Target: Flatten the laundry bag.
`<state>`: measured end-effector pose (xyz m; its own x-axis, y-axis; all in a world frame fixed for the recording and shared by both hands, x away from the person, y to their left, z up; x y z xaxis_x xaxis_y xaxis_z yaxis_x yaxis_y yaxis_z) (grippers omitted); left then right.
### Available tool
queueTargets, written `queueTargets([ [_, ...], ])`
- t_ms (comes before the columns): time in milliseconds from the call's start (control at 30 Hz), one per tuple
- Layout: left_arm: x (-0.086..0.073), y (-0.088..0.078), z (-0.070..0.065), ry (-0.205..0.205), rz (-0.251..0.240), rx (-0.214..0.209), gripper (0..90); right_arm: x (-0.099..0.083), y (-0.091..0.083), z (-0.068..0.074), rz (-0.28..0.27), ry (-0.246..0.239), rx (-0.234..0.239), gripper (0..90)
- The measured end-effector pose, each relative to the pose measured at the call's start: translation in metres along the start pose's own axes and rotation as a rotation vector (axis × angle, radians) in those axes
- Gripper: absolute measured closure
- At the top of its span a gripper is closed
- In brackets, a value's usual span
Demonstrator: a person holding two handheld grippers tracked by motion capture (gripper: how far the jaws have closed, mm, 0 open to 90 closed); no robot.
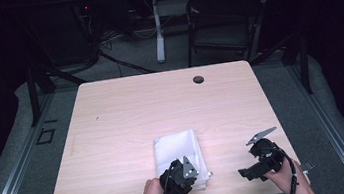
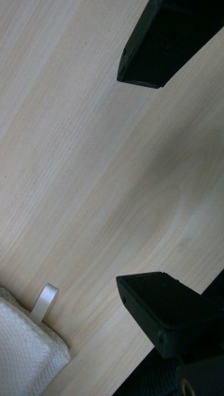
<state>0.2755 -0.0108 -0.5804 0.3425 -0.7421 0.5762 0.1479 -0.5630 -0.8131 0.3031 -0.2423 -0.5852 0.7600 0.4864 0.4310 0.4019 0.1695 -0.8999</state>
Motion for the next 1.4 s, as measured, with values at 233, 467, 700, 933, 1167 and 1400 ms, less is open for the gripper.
queueTargets([
  [233, 0.002, -0.011, 0.002, 0.006, -0.051, 0.014, 87.9, 0.002, 0.000, 0.004, -0.021, 0.007, 0.012, 4.7],
  [467, 0.004, -0.022, 0.005, 0.002, -0.087, 0.030, 88.0, 0.001, -0.001, 0.002, -0.001, -0.015, -0.008, 6.6],
  [700, 0.004, -0.038, 0.010, -0.009, -0.123, 0.044, 88.1, 0.002, -0.001, 0.003, -0.015, -0.007, -0.008, 6.7],
  [933, -0.003, -0.061, 0.018, -0.051, -0.173, 0.066, 88.3, 0.001, -0.001, 0.004, -0.004, -0.014, -0.002, 7.8],
  [1167, -0.010, -0.077, 0.026, -0.081, -0.208, 0.074, 88.4, 0.003, -0.001, 0.003, -0.012, -0.023, -0.026, 9.1],
  [1400, -0.015, -0.088, 0.031, -0.106, -0.263, 0.093, 88.3, 0.006, -0.003, 0.003, -0.023, -0.021, -0.026, 10.7],
])
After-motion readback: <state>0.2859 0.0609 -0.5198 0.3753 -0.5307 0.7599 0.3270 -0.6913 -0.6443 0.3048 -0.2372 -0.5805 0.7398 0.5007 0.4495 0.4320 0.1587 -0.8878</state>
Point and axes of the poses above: each handheld gripper's, and its own axes: y roughly forward along the jaws, x roughly out of its top, z roughly to its left, the point moved 7 cm from there along y, roughly forward along the jaws, and after that the axes turned 10 degrees about -x, right-handed, at the moved point
